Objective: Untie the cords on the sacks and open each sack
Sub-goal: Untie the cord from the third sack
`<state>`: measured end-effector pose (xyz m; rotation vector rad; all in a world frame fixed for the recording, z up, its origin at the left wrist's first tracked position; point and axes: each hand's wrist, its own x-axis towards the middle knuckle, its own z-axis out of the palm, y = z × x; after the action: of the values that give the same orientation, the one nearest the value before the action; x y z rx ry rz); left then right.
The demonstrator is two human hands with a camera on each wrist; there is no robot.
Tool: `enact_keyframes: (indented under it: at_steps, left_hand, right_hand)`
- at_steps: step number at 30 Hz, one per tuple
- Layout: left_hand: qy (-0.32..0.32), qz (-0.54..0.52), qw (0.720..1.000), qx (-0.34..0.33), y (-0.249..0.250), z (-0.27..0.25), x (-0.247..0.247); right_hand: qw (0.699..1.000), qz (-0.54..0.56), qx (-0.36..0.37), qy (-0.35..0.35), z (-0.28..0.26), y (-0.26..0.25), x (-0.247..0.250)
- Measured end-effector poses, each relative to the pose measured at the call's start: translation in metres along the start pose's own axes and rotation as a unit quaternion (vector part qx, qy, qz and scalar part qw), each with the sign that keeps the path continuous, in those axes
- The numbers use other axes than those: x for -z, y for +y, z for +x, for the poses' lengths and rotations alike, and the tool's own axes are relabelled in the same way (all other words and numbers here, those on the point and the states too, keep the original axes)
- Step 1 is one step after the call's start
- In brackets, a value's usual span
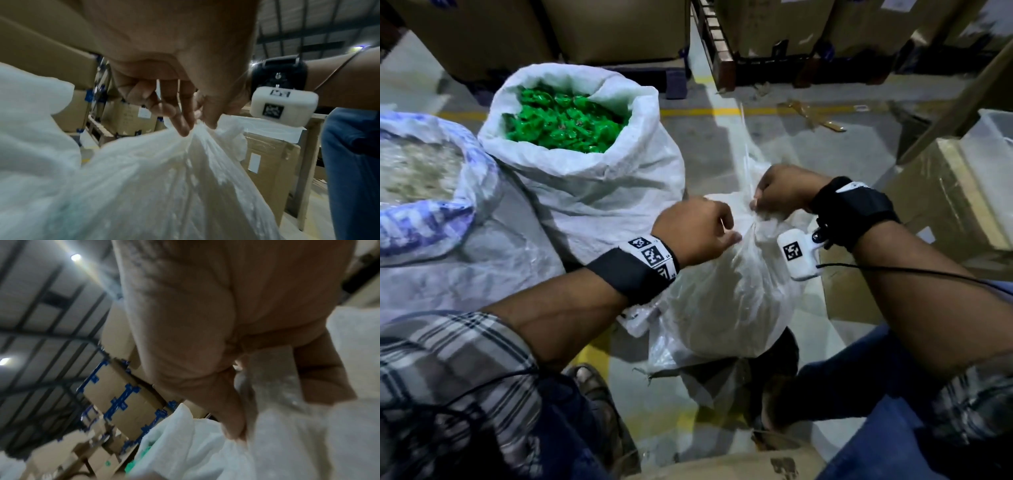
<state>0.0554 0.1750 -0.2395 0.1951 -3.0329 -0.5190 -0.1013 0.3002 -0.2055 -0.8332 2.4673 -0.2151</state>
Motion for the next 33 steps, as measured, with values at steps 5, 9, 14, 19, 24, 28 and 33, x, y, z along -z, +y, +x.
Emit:
enact_keyframes:
  at_steps: [5, 9, 14, 19, 24, 28, 33]
  left_hand:
    - [0.006, -0.093, 0.994, 0.053, 0.002, 0.003, -0.033]
    - [0.026, -0.163, 0.981, 0.098, -0.003, 0.008, -0.035]
    - [0.036, -0.148, 0.985, 0.083, -0.003, 0.010, -0.037]
    - [0.060, -0.172, 0.980, 0.075, -0.005, 0.017, -0.030]
    - [0.074, -0.162, 0.983, 0.047, -0.008, 0.028, -0.014]
    - [0.110, -0.113, 0.987, -0.010, -0.016, 0.037, 0.004]
    - [0.038, -0.035, 0.998, -0.043, -0.009, 0.032, 0.007]
  right_hand:
    - [0.992, 0.123, -0.008, -0.041, 0.001, 0.003, -0.003]
    - [0.969, 0.241, -0.029, -0.047, -0.001, 0.003, -0.005]
    - [0.938, 0.337, -0.036, -0.078, -0.002, 0.004, -0.007]
    - [0.909, 0.406, -0.053, -0.082, -0.006, 0.001, -0.006]
    - [0.981, 0.157, 0.021, 0.110, -0.018, -0.023, 0.002]
    - [0.951, -0.117, 0.144, 0.246, -0.033, -0.034, 0.005]
    - [0.989, 0.040, 0.065, 0.126, -0.023, -0.020, 0.008]
